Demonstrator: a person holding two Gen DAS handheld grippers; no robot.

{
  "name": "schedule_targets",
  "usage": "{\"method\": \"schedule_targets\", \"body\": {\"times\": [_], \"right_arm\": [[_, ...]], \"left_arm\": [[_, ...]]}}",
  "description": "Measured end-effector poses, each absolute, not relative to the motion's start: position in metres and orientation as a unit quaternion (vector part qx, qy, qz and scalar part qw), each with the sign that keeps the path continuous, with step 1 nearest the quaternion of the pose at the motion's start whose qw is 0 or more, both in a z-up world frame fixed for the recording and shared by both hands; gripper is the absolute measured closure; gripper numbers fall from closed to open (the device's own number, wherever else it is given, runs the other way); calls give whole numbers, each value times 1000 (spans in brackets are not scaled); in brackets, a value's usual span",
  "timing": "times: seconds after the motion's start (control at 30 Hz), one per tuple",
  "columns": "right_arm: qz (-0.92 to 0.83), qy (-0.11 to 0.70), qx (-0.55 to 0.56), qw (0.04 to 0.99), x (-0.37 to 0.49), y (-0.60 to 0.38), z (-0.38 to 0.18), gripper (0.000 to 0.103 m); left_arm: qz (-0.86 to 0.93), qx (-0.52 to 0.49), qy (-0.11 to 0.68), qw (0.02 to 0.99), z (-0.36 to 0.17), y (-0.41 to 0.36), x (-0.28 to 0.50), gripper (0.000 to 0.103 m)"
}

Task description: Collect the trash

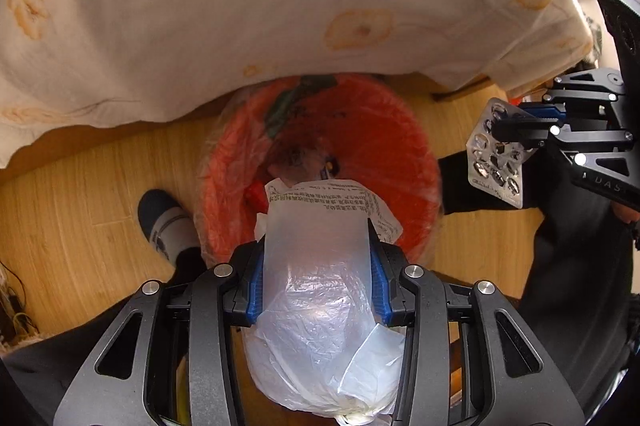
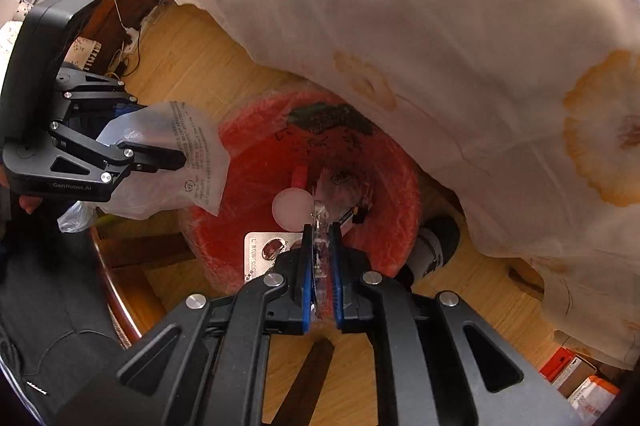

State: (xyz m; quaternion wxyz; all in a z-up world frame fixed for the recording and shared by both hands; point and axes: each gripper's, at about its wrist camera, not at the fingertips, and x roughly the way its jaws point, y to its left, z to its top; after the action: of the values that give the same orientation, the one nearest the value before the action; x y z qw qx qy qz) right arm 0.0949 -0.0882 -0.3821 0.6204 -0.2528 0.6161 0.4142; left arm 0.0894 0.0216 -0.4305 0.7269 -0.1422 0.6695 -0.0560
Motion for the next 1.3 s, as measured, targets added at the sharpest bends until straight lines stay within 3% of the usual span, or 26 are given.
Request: {"method": "schedule_targets", "body": {"times": [0.63, 0.73, 0.77, 0.8, 0.83, 1.3], "right_arm": [[406, 652, -277, 577, 93, -79, -440, 95], [411, 669, -265, 560, 94, -79, -447, 94], [409, 672, -264, 558, 96, -80, -449, 76], [403, 671, -266, 562, 97, -80, -450, 17], [396, 670, -266, 568, 99, -81, -451, 6], [395, 667, -262, 575, 97, -90, -431, 5]], "left_arm": [[-64, -176, 707, 682, -482, 27, 98, 63], [-61, -177, 708, 681, -486, 28, 100, 58], [-54, -177, 708, 681, -487, 29, 100, 41], [-50, -178, 710, 679, -488, 30, 101, 21], [-46, -180, 708, 681, -488, 31, 101, 7], [-38, -135, 706, 694, -460, 22, 100, 6]]}}
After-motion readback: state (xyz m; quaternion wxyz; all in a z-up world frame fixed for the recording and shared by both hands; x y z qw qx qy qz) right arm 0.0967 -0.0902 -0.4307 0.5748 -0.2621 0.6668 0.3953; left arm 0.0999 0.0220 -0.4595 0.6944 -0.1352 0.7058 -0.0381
